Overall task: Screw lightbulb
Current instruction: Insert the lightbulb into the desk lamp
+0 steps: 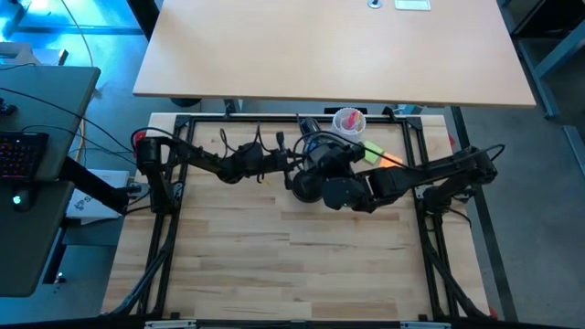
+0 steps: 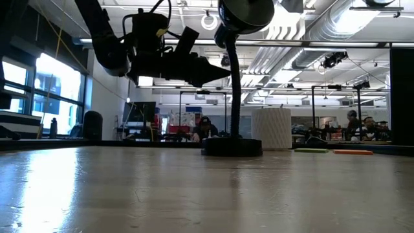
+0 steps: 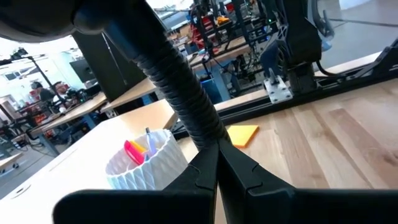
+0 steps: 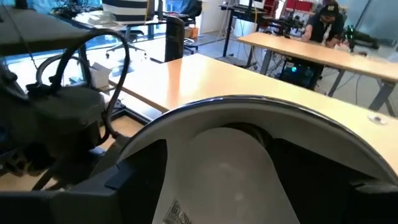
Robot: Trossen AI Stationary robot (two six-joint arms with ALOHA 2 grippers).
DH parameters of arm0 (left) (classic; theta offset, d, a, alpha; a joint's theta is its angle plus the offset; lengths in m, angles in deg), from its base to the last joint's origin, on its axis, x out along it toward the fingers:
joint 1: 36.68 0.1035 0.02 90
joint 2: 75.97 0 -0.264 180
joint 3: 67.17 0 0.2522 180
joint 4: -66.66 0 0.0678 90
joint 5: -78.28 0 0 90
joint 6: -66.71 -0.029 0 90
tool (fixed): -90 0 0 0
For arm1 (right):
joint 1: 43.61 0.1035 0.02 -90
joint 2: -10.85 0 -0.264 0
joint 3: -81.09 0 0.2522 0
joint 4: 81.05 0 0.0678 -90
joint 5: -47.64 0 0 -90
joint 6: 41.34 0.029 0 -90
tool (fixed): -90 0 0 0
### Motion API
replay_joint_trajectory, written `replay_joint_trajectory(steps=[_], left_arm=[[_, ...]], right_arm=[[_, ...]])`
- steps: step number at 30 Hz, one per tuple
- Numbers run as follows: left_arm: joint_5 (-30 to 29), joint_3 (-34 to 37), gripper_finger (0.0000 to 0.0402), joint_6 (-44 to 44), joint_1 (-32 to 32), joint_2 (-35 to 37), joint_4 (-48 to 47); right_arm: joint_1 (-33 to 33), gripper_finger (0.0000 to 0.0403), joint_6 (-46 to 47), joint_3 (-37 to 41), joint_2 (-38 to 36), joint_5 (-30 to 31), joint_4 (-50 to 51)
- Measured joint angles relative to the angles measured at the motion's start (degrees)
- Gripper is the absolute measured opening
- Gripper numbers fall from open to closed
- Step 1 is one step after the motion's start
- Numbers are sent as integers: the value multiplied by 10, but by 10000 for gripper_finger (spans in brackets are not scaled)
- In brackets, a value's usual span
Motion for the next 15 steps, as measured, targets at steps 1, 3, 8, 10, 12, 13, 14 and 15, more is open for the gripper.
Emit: replay_joint_trajectory(steps=[1, 3, 8, 10, 12, 13, 14, 15], left_arm=[[0, 0, 0, 0, 0, 0, -1], [0, 0, 0, 0, 0, 0, -6], [-17, 0, 0, 1, 0, 0, -20], [-30, 0, 1, 0, -1, 0, -27], [-37, 0, 5, -2, -1, 3, -39], [-39, 0, 10, -3, -1, 5, -46], [-41, 0, 14, -4, -2, 9, -56], [-44, 0, 20, -5, -2, 14, -69]], right_arm=[[3, 288, -7, 0, -1, 1, 0], [6, 288, -18, 0, -2, 3, 0], [23, 288, -76, 0, -4, 3, 0], [31, 288, -114, 0, -4, 3, 0], [41, 288, -160, 0, -4, 3, 1], [46, 288, -187, 0, -4, 3, 1], [50, 288, -216, 0, -4, 3, 0], [54, 288, -250, 0, -4, 3, 1]])
